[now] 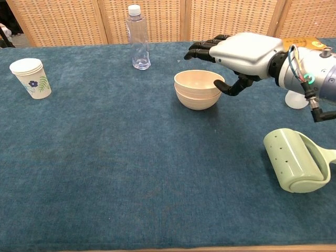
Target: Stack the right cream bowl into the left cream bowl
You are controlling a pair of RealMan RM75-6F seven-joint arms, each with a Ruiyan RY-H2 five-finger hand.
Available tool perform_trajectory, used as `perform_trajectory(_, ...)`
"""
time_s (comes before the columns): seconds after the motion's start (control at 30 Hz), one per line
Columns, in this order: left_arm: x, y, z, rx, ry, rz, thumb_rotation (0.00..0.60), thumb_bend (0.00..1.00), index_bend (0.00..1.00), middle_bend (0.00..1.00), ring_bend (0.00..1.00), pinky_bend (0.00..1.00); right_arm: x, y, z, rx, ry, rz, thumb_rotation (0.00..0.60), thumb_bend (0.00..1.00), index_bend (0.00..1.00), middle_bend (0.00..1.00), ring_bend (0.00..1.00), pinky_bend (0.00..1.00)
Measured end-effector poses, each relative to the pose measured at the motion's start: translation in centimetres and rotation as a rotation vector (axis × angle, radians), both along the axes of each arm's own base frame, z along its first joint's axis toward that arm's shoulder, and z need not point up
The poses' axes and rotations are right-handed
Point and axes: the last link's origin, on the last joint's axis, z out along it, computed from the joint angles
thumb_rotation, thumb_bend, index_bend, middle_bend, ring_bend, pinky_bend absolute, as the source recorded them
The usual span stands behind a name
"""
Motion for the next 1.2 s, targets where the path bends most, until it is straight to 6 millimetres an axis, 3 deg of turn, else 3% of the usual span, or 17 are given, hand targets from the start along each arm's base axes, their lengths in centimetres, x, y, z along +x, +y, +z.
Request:
perform_trajectory(0.3, 0.1, -0.1, -0.1, -0.004, 0.001, -0.003, 0.6, 0.0, 0.0, 0.0, 0.0, 0.0, -1.2, 2.6, 0.2, 0.068, 0.046, 0.0, 0.6, 0.61, 0.0, 0.0, 0.0, 0.0)
perform_trajectory(1.2, 0.2, -0.3, -0.2, -0.007, 0.004, -0.006, 0.6, 0.0, 0.0, 0.0, 0.0, 0.0, -2.4, 2.5, -2.2, 0.065, 0.073, 0.015, 0.6, 0.62, 0.0, 0.0, 0.0, 0.0)
